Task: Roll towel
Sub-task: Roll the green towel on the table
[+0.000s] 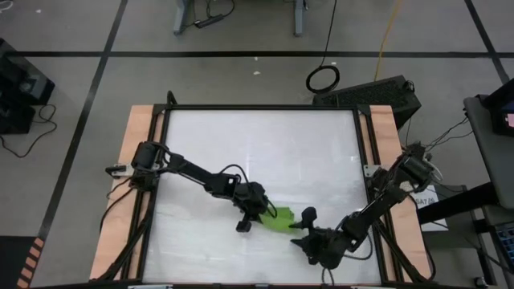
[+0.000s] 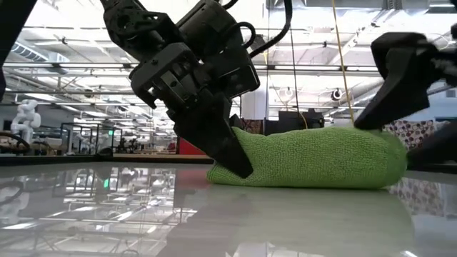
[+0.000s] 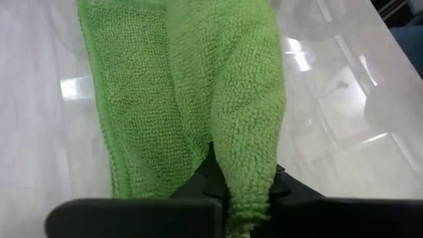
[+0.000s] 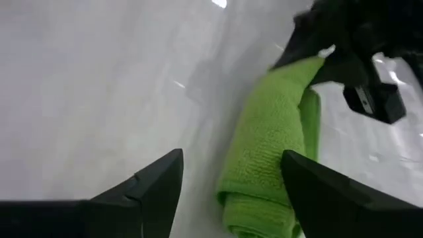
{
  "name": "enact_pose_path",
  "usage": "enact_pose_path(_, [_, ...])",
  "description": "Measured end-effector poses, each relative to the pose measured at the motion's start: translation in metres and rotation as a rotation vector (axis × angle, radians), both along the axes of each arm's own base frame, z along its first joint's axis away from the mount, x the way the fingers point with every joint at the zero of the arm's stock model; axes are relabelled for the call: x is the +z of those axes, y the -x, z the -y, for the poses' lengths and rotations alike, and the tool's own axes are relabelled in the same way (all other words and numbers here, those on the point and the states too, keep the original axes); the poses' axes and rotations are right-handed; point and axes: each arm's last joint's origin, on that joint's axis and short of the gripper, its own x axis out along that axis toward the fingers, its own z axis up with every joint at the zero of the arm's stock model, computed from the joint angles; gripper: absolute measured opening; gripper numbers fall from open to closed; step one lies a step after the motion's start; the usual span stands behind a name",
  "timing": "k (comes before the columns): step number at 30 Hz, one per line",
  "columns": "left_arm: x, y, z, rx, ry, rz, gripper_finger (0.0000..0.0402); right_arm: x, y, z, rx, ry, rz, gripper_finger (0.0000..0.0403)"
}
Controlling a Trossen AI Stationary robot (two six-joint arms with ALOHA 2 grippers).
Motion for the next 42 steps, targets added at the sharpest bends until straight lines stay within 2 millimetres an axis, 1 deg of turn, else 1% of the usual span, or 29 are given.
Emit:
enact_pose_path(3, [0.000, 0.000, -0.002, 0.002, 0.017, -0.011, 0.0030, -0.009, -0.003, -0.001, -0.029, 0.083, -0.013, 0.0244])
enact_pose_path(6, [0.000, 0.000, -0.002, -0.002, 0.021, -0.012, 0.0030, -0.015, -0.006, 0.000, -0.055, 0.121, -0.007, 0.0237])
enact_pose_path(12, [0.000, 0.000, -0.001, -0.012, 0.031, -0.015, 0.0032, -0.019, -0.008, 0.005, -0.116, 0.090, -0.017, 0.0211])
enact_pose_path(16, [0.000, 0.000, -0.002, -0.014, 0.030, -0.010, 0.0033, -0.023, -0.011, 0.015, -0.197, -0.008, -0.068, 0.0177])
enact_pose_path(21, [0.000, 0.000, -0.001, -0.031, 0.017, 0.004, 0.0037, -0.025, -0.017, 0.026, -0.263, -0.118, -0.120, 0.0113])
enact_pose_path(24, [0.000, 0.000, -0.001, -0.036, 0.012, 0.008, 0.0061, -0.026, -0.020, 0.028, -0.270, -0.137, -0.128, 0.0071])
enact_pose_path(27, [0.001, 0.001, 0.000, -0.054, 0.000, 0.016, 0.0104, -0.026, -0.023, 0.032, -0.284, -0.185, -0.153, 0.0031])
enact_pose_path(29, [0.004, 0.002, 0.001, -0.061, -0.005, 0.022, 0.0135, -0.026, -0.024, 0.033, -0.295, -0.224, -0.168, 0.0013])
enact_pose_path(32, [0.013, 0.004, 0.003, -0.071, -0.044, 0.044, 0.0177, -0.027, -0.024, 0.034, -0.317, -0.267, -0.171, 0.0010])
enact_pose_path(35, [0.024, 0.008, 0.004, -0.046, -0.155, 0.073, 0.0205, -0.026, -0.024, 0.033, -0.332, -0.302, -0.174, 0.0020])
enact_pose_path(38, [0.037, 0.013, 0.009, -0.051, -0.272, 0.115, 0.0221, -0.024, -0.024, 0.033, -0.342, -0.342, -0.178, 0.0022])
enact_pose_path(42, [0.048, 0.019, 0.025, -0.067, -0.414, 0.184, 0.0226, -0.017, -0.024, 0.032, -0.343, -0.418, -0.190, 0.0019])
